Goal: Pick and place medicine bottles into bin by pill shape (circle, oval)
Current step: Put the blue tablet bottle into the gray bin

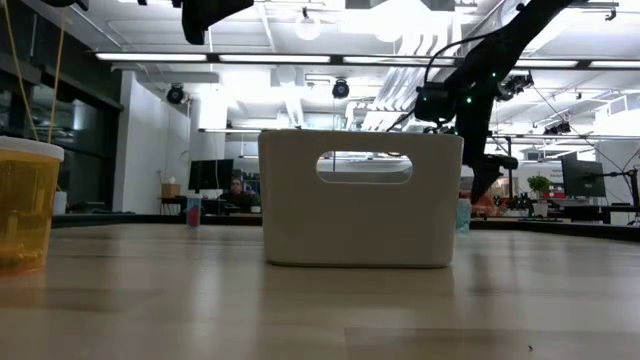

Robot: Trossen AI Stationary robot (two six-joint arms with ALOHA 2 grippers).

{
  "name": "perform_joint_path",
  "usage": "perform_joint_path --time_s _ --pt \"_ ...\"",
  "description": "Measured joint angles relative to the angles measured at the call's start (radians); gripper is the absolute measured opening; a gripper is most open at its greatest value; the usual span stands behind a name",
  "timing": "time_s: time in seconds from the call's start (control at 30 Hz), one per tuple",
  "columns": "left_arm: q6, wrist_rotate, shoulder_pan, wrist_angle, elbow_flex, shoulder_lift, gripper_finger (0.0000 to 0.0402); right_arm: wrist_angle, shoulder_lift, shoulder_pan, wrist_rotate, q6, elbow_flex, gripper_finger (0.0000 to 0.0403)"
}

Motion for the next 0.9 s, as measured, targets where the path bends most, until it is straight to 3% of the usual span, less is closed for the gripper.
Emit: perform_joint_path --time_s 0.2,0.9 --pt "0.0 0.0 0.0 0.0 0.0 0.0 0.027 -0.006 0.012 -0.01 0.015 0.068 0.0 0.0258" --pt "0.026 0.0 0.0 0.0 0.0 0.0 0.027 -0.032 0.009 -0.01 0.002 0.054 0.0 0.0122"
